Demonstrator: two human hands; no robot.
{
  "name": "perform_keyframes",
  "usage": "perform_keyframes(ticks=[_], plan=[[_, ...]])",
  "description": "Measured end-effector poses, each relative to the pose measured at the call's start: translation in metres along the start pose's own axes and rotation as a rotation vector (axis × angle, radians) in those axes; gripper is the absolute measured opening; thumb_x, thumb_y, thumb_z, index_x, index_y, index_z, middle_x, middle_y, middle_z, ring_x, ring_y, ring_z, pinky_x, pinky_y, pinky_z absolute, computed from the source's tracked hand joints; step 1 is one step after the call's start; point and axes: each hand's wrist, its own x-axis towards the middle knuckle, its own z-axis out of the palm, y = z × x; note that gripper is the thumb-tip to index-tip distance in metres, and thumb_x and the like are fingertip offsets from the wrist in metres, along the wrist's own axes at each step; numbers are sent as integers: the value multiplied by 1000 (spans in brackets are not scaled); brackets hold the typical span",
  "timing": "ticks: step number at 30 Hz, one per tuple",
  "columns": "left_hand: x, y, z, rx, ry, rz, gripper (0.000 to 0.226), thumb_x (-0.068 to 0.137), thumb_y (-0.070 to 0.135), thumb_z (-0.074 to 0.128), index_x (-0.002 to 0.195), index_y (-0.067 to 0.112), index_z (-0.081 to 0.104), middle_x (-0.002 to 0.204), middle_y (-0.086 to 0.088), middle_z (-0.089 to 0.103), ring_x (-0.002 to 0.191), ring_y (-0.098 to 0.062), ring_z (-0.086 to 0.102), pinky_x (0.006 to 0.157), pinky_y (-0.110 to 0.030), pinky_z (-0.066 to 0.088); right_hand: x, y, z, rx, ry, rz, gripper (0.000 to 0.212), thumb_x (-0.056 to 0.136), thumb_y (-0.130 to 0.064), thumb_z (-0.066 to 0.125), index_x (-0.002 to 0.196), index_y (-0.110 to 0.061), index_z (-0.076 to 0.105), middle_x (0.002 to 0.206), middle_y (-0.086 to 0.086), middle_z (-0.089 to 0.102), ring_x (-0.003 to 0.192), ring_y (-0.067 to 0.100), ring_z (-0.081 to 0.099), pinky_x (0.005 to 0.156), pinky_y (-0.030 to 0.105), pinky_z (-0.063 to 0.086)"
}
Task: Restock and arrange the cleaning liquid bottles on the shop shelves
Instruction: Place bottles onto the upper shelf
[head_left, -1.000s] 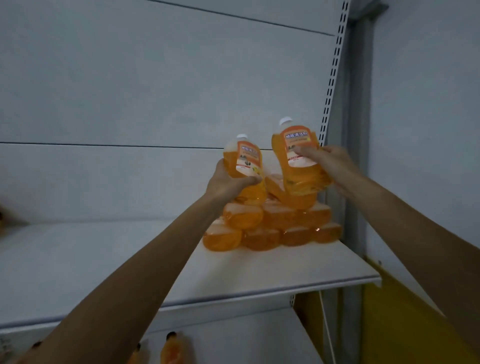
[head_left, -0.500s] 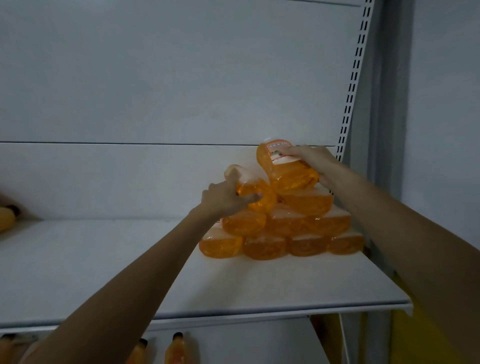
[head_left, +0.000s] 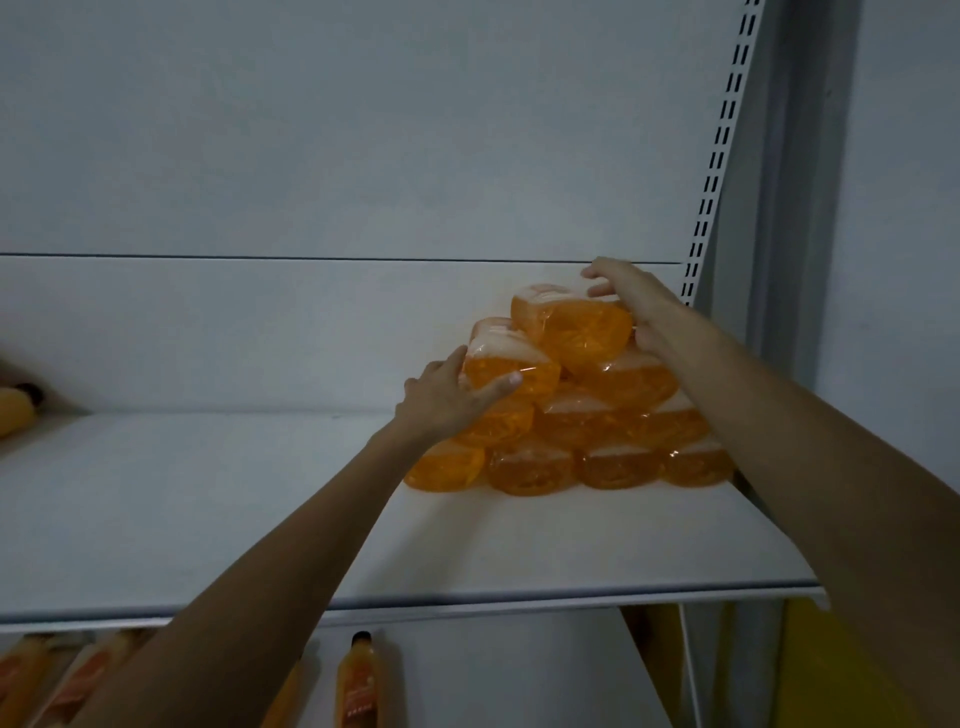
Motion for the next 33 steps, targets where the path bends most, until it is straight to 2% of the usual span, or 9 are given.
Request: perform_keyframes(ticks=[3, 5, 8, 12, 17, 21, 25, 29, 33], plan=[[-10, 3, -3, 23, 66, -35, 124, 43, 95, 34, 145, 25, 27, 147, -7, 39, 132, -34, 40, 100, -56, 41, -3, 2, -8, 28, 82, -45, 41, 87, -38, 55, 119, -12, 57, 120, 6, 56, 105, 21, 51, 94, 39, 43], [-15, 2, -6, 27, 66, -21, 115, 53, 89, 48, 145, 24, 27, 148, -8, 37, 132, -33, 38, 101, -55, 42, -11, 2, -12, 11, 156, -75, 40, 86, -38, 56, 117, -13, 59, 121, 6, 57, 109, 21, 52, 93, 38, 43], [-19, -2, -12, 39, 65, 11, 94, 69, 68, 62, 145, 22, 28, 148, -9, 36, 132, -32, 38, 103, -48, 41, -22, -2, -16, -80, 209, -178, 37, 88, -31, 56, 119, -12, 58, 127, 4, 57, 113, 17, 51, 94, 34, 42], [-35, -11, -24, 109, 85, 48, 81, 78, 60, 60, 143, 19, 34, 147, -9, 38, 132, -30, 37, 104, -46, 38, -41, -7, -8, -251, 231, -367, 44, 90, -26, 57, 132, -12, 54, 134, 0, 53, 122, 14, 47, 93, 24, 36], [-76, -42, -61, 146, 146, 114, 61, 86, 53, 53, 135, 17, 47, 140, -9, 47, 131, -26, 40, 106, -39, 34, -64, -19, 37, -445, 308, -578, 49, 89, -28, 57, 135, -17, 49, 138, 3, 50, 130, 19, 41, 104, 35, 36], [-122, -76, -100, 172, 236, 119, 47, 91, 41, 54, 130, 15, 53, 135, -6, 53, 125, -22, 46, 103, -30, 34, -98, -33, 102, -509, 266, -709, 53, 89, -25, 58, 139, -15, 44, 140, 3, 48, 132, 19, 37, 102, 32, 34], [-177, -122, -134, 180, 331, 72, 36, 90, 32, 59, 120, 12, 60, 120, -7, 61, 107, -19, 57, 92, -27, 40, -137, -30, 174, -460, 183, -778, 51, 86, -23, 61, 134, -14, 49, 132, 3, 54, 121, 21, 46, 93, 30, 39], [-234, -169, -152, 195, 362, 48, 27, 90, 22, 60, 114, 9, 62, 106, -7, 65, 84, -13, 59, 78, -23, 44, -180, 1, 225, -403, 136, -761, 40, 82, -19, 65, 120, -13, 56, 108, 5, 59, 91, 17, 54, 77, 33, 48], [-282, -209, -139, 177, 344, 70, 21, 89, 15, 59, 109, 9, 63, 97, -1, 64, 75, -7, 55, 66, -12, 38, -228, 43, 254, -305, 155, -752, 23, 79, -13, 65, 101, -8, 59, 86, 2, 56, 68, 13, 47, 63, 28, 42]])
